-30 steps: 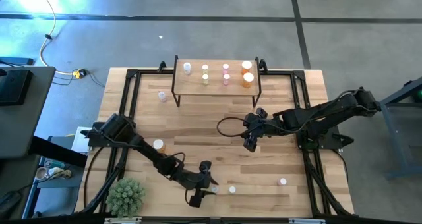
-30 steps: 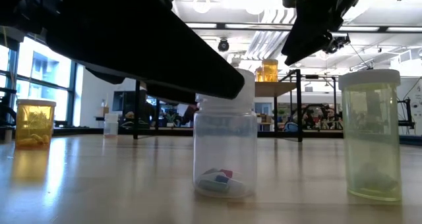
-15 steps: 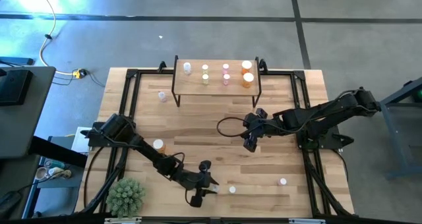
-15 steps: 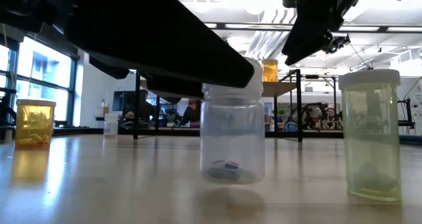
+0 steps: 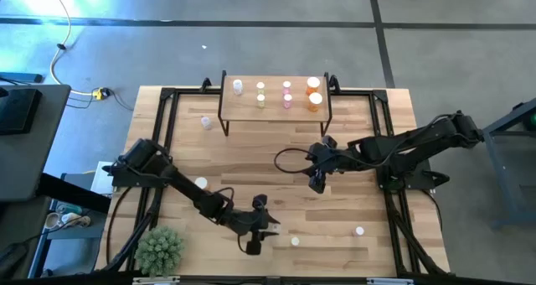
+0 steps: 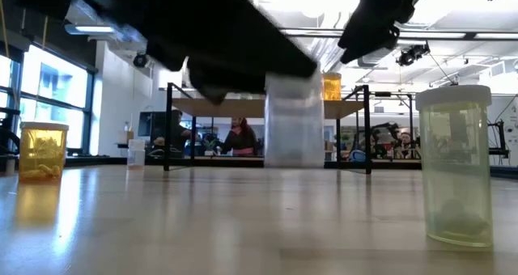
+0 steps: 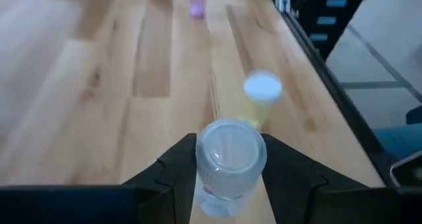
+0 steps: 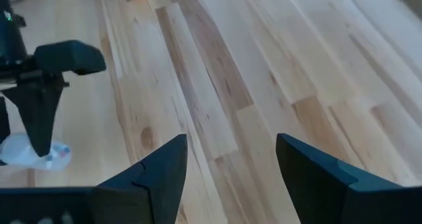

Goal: Pick and place medicine bottles onto shelf by color
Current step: Put the bottom transparent pill bottle on the shelf aligned with the transparent pill bottle

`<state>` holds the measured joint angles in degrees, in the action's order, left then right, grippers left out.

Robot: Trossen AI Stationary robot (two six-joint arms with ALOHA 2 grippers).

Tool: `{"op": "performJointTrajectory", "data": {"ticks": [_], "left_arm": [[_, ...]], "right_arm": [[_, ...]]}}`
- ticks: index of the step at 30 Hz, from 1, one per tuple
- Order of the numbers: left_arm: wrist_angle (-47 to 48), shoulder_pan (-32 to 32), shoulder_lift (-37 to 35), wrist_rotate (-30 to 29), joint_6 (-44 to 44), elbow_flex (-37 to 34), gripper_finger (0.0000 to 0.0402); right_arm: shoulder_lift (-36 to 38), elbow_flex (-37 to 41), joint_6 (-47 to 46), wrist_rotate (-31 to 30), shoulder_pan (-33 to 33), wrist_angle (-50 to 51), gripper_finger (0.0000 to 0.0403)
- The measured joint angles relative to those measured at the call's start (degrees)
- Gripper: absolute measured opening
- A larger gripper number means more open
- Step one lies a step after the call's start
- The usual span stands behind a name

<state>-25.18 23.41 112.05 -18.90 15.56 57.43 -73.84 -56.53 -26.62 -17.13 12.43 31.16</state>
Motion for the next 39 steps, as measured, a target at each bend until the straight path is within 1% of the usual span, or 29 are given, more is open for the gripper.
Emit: {"op": "performJointTrajectory", "data": {"ticks": [4,11,14,16,18,23,24,26,28,30,32,35,39], "left_arm": [[5.34,-0.9,-4.36,-3.78,-1.8,0.03,0.0137],[17.94,-3.01,-13.32,-13.54,-3.26,-0.18,0.0138],[22.05,-4.52,-16.9,-16.47,-3.32,-0.47,0.0138],[24.2,-5.78,-19.13,-17.63,-3.22,-0.43,0.0138],[28.69,-7.33,-21.85,-18.57,-2.43,-0.5,0.0138],[35.25,-12.44,-26.41,-22.95,-2.22,-0.59,0.0138],[35.55,-13.71,-26.89,-23.43,-2.21,-0.34,0.0138],[39.32,-16.33,-28.74,-23.77,-2.22,-0.62,0.0138],[39.05,-19.11,-29.21,-23.98,-2.22,-0.29,0.0138],[41.85,-21.95,-30.44,-23.78,-2.26,-0.67,0.0138],[40.87,-24.66,-30.71,-23.82,-2.5,-0.32,0.0138],[42.38,-28.86,-31.58,-23.49,-2.68,-0.6,0.0138],[42.04,-34.18,-31.83,-23.38,-2.43,-0.44,0.0138]], "right_arm": [[0.0,-1.17,1.93,-0.28,0.0,0.31,0.0222],[0.01,-3.86,5.15,-0.3,0.0,0.52,0.0222],[0.02,-5.08,6.74,-0.51,0.0,1.16,0.0222],[0.02,-5.72,7.57,-0.95,0.0,1.19,0.0222],[0.03,-6.1,7.92,-1.72,0.0,2.0,0.0222],[0.02,-6.12,9.59,-2.33,-0.39,2.94,0.0222],[0.02,-6.12,9.6,-2.34,-0.52,3.32,0.0222],[0.02,-6.12,9.75,-2.43,-0.87,3.41,0.0222],[0.02,-6.12,10.16,-2.44,-1.26,3.69,0.0222],[0.02,-6.12,10.19,-2.46,-1.78,3.77,0.0222],[0.02,-6.12,10.21,-2.44,-2.35,4.27,0.0222],[0.02,-6.12,10.21,-2.44,-3.24,4.59,0.0222],[0.02,-6.12,11.78,-2.45,-4.5,5.08,0.0222]]}}
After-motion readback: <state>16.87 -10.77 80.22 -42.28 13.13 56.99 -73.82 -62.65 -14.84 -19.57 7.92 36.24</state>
